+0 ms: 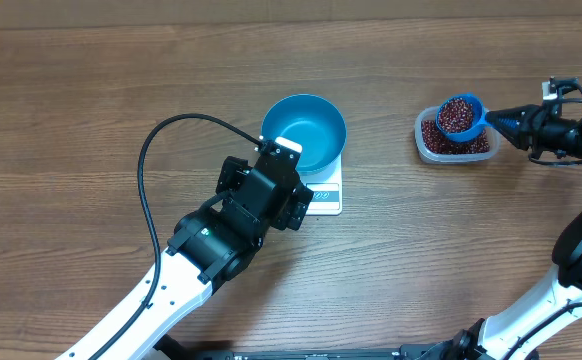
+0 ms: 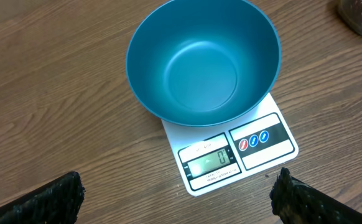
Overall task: Scoop item into bowl and weigh 150g on scale
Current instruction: 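Tilt the scoop upright and lift it full of beans, then carry the filled scoop left over the teal bowl with the right gripper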
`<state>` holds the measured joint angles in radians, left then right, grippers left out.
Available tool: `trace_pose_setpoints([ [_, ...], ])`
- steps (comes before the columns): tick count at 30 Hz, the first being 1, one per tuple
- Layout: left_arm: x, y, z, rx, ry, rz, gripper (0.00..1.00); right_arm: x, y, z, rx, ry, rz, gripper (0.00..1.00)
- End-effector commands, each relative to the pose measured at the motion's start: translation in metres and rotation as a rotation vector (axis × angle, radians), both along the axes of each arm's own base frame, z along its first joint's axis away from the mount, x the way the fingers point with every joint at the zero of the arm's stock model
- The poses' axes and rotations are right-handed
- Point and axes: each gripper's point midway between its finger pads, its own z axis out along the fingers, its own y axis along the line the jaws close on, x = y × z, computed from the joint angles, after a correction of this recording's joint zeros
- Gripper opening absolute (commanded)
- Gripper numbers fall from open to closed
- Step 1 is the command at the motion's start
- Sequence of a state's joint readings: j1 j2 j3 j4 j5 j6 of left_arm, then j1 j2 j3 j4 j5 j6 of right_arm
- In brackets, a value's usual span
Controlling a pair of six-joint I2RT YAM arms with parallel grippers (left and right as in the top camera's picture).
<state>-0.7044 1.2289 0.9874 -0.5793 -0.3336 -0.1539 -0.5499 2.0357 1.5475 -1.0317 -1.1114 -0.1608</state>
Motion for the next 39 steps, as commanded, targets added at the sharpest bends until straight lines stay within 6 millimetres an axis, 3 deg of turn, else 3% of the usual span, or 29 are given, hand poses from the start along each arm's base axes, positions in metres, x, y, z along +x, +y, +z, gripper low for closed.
trace_pose_setpoints([
  [1, 0.005, -0.001, 0.011, -0.014, -0.023, 0.008, 1.00, 0.001, 0.004, 0.014, 0.093, -0.054, 0.005, 0.04],
  [9, 0.005, -0.001, 0.011, -0.014, -0.023, 0.008, 1.00, 0.002, 0.009, 0.029, 0.173, -0.102, 0.015, 0.04],
  [25, 0.005, -0.001, 0.011, -0.014, -0.023, 0.008, 1.00, 0.000, 0.019, 0.038, 0.247, -0.094, 0.028, 0.04],
  [39, 0.005, -0.001, 0.011, -0.014, -0.023, 0.008, 1.00, 0.002, 0.093, 0.045, 0.249, -0.082, 0.203, 0.04],
])
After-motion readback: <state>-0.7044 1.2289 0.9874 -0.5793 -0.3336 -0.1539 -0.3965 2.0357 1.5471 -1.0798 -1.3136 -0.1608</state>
